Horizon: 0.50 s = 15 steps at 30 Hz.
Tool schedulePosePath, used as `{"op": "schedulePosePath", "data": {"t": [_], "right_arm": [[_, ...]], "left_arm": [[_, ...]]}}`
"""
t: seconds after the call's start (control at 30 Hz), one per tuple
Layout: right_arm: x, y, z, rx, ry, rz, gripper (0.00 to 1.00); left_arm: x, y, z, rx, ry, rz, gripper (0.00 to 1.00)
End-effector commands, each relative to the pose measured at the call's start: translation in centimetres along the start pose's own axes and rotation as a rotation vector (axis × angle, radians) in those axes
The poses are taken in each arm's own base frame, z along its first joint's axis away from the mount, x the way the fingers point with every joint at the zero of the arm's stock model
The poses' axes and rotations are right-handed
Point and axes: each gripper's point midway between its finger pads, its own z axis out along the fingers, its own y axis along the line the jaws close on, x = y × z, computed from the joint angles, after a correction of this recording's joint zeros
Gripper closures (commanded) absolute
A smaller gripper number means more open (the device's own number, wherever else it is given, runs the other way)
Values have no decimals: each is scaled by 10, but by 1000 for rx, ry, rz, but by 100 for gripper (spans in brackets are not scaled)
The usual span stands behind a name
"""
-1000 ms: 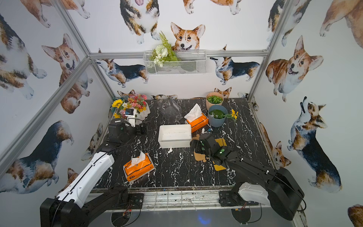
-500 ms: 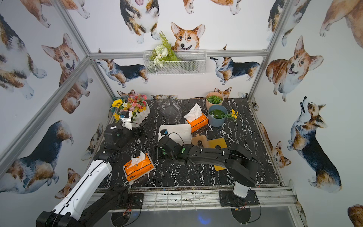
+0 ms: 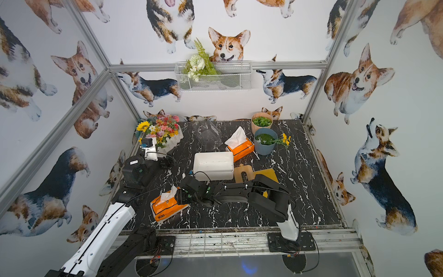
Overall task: Put the tissue paper into the tissue box
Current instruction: Pick up the paper towel from the center of the board.
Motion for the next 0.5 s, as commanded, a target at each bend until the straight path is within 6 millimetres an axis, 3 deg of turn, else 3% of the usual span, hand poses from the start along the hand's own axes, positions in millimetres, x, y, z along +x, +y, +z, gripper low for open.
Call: {"op": "schedulePosePath", "data": {"t": [0.0, 0.27, 0.47], "right_arm": [[4, 1, 6, -3, 7, 16, 43], [6, -1, 13, 4, 15, 9, 59], [1, 4, 10, -7, -3, -8, 83]], "left_arm": [[-7, 0, 0, 0, -31, -2, 0], [-5, 0, 1, 2, -27, 0, 0], [-5, 0, 0, 2, -28, -2, 0]]}}
